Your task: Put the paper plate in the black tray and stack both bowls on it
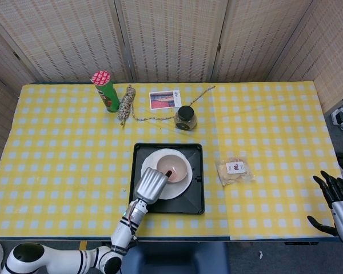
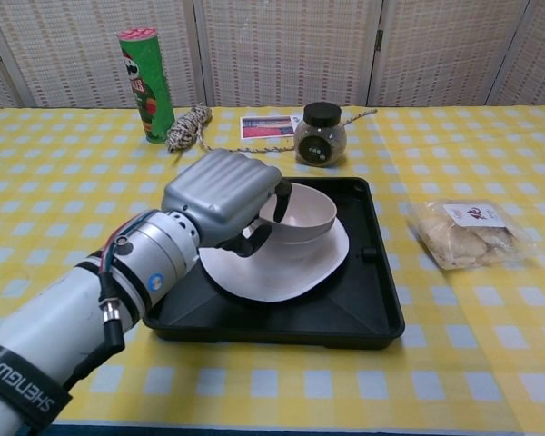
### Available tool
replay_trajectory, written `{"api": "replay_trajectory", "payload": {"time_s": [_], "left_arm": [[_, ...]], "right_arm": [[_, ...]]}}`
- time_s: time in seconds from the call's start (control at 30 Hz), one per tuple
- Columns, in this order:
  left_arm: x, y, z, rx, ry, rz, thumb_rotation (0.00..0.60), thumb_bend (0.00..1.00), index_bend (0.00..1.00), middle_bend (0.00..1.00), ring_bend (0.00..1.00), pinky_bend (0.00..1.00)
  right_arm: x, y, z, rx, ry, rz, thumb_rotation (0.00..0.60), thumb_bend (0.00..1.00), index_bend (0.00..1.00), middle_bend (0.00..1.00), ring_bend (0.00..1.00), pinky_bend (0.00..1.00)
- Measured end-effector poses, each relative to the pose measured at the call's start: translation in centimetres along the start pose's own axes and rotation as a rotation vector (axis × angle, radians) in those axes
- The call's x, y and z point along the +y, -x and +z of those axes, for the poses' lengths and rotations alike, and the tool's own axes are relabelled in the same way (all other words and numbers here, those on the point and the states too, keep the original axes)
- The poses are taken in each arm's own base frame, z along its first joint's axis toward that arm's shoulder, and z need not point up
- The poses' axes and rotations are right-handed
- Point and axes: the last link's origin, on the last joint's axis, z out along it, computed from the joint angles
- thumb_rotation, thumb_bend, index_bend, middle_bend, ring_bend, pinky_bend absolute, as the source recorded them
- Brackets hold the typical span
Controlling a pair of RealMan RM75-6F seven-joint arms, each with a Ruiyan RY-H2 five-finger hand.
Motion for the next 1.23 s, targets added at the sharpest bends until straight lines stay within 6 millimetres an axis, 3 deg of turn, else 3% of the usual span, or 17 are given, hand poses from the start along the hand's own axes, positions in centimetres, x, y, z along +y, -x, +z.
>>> {"api": "replay_trajectory", "payload": {"time_s": [0.17,0.3,0.4,0.47,0.57,0.7,0.87,1.1,1.23], "left_arm": [[-0.2,-0.5,-0.6,0.026,0.012,0.003,0.6,0.52,0.36,1.0,1.0,1.0],[-1.6,-1.4,-1.6,0.062,-0.001,0.01,0.6,0.46,0.29,1.0,0.98,1.0],[-3.7,-2.2,-2.9,0.088,-0.033,0.01,0.6,0.42,0.23,0.92,0.81,0.93],[-5.7,-2.6,-4.2,0.097,-0.069,0.001,0.6,0.41,0.2,0.74,0.62,0.74],[-9.2,-3.0,-6.6,0.089,-0.129,-0.023,0.6,0.38,0.15,0.37,0.28,0.35],[-13.9,-3.1,-10.4,0.07,-0.204,-0.057,0.6,0.36,0.14,0.16,0.07,0.11],[-17.6,-2.0,-15.8,0.054,-0.27,-0.166,0.6,0.34,0.14,0.07,0.0,0.01],[-22.2,0.2,-24.1,0.032,-0.359,-0.133,0.6,0.3,0.13,0.06,0.0,0.0],[-22.8,-0.5,-25.6,0.054,-0.351,-0.114,0.6,0.29,0.12,0.06,0.0,0.0]], "right_arm": [[0.0,0.0,0.0,0.001,-0.001,0.0,0.6,0.23,0.0,0.0,0.0,0.0],[0.0,0.0,-0.1,-0.001,-0.004,0.0,0.6,0.23,0.0,0.0,0.0,0.0],[-0.1,0.0,0.0,0.002,-0.009,0.001,0.6,0.23,0.0,0.0,0.0,0.0],[-0.2,0.0,0.0,0.006,-0.015,0.002,0.6,0.23,0.0,0.0,0.0,0.0],[-0.5,0.1,0.1,0.011,-0.026,-0.001,0.6,0.23,0.0,0.0,0.0,0.0],[-0.8,0.3,0.3,0.015,-0.039,-0.007,0.6,0.23,0.0,0.0,0.0,0.0],[-1.3,0.7,0.7,0.033,-0.053,-0.01,0.6,0.24,0.0,0.0,0.0,0.0],[-1.6,1.1,1.2,0.036,-0.064,-0.02,0.6,0.23,0.0,0.0,0.0,0.0],[-1.7,1.3,1.4,0.025,-0.062,-0.026,0.6,0.23,0.0,0.0,0.0,0.0]]}}
